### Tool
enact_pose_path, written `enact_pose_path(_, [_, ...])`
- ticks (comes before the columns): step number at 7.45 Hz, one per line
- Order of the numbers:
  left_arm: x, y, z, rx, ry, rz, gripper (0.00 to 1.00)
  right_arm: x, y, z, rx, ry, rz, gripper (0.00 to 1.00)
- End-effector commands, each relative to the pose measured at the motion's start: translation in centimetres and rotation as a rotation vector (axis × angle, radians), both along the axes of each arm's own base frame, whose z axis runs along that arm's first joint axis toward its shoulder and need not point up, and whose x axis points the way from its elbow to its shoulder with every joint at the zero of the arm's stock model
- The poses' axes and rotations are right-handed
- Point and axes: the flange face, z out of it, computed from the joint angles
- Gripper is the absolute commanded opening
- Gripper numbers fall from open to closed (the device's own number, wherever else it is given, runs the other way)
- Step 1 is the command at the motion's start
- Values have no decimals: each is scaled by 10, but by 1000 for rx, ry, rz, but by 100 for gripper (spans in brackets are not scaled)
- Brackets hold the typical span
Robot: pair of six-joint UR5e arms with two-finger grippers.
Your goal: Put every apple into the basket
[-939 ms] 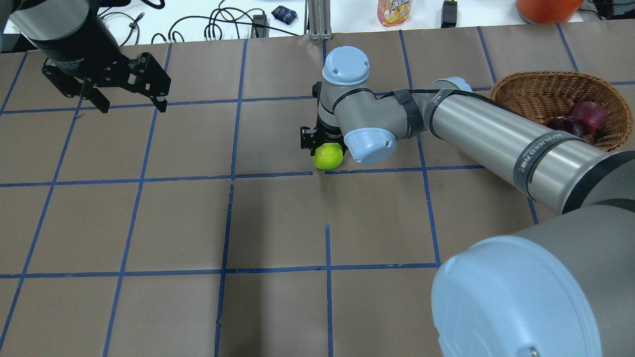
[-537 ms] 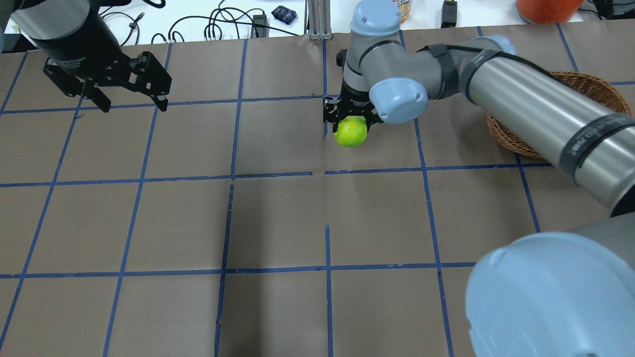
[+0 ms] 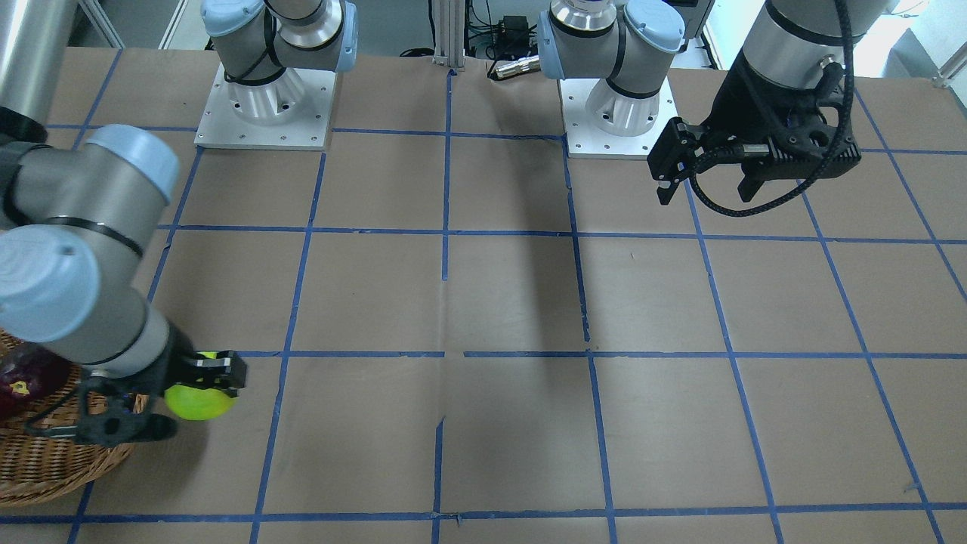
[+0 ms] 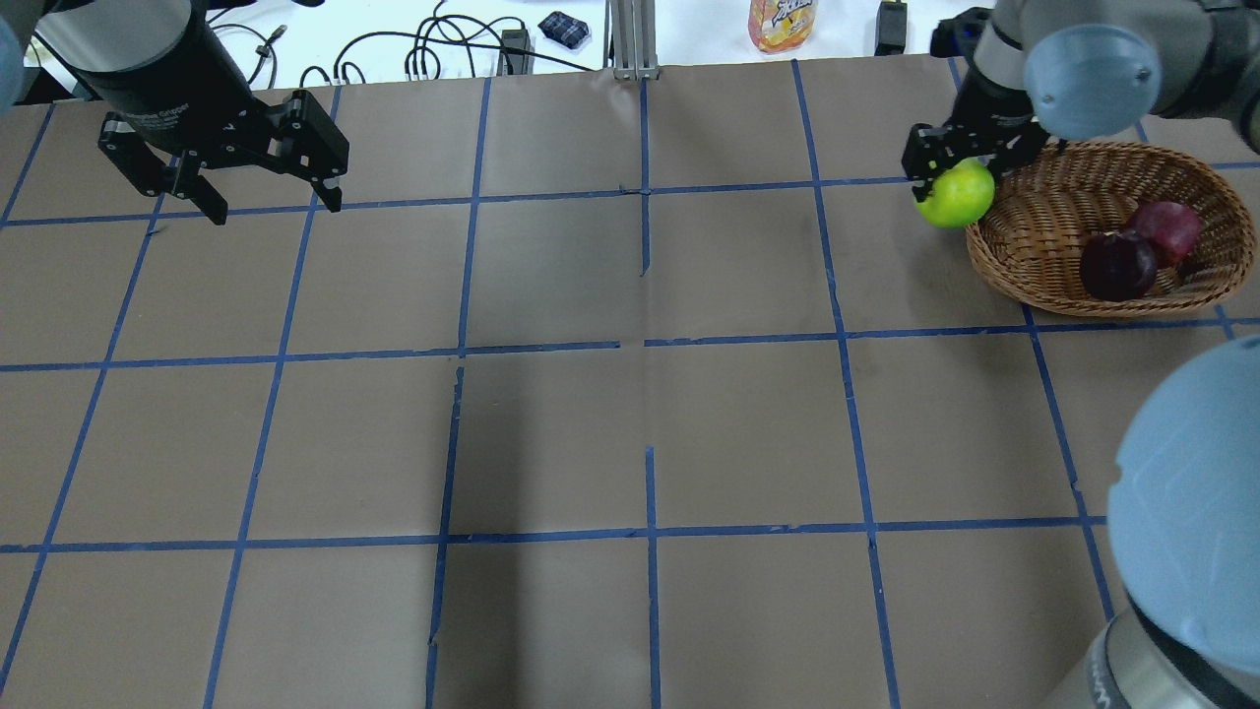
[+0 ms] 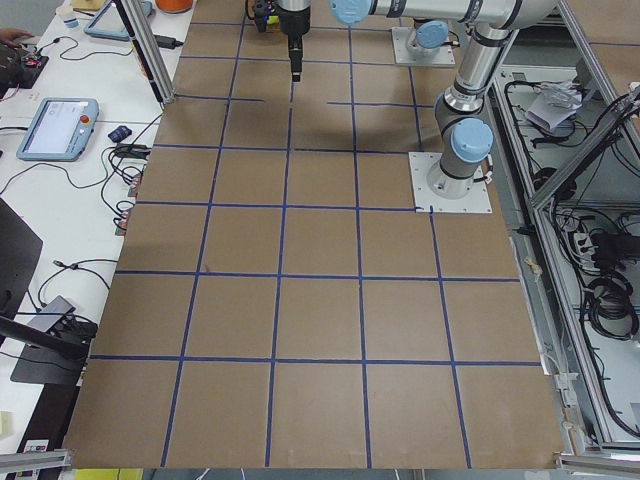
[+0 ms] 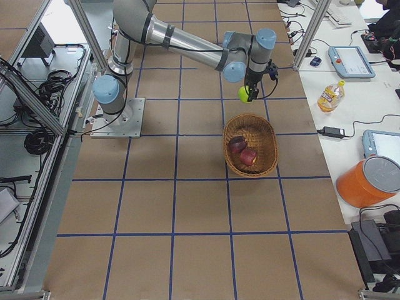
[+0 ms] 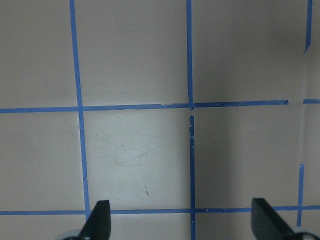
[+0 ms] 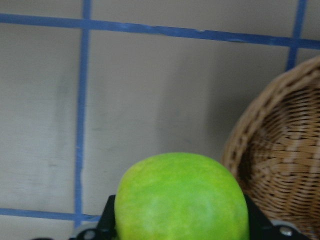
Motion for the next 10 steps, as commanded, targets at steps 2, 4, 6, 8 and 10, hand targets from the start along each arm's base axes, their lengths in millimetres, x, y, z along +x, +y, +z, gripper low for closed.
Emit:
enact_pose_path(2, [-6, 6, 5, -4, -5, 2, 100, -115, 9, -40, -10, -2, 114, 71])
enact_pose_path(4, [-7, 7, 7, -7, -2, 2, 100, -122, 17, -49, 6, -16, 165, 100])
enact_pose_path(6, [-7, 7, 6, -6, 2, 2, 100, -114, 19, -28, -14, -16, 169, 100])
enact_pose_path(8, [-8, 8, 5, -3, 4, 2, 100, -78, 41, 32, -16, -71, 133, 100])
enact_pose_path(10, [-7, 8, 1, 5, 3, 0, 100, 4, 74, 96, -1, -71, 19, 100])
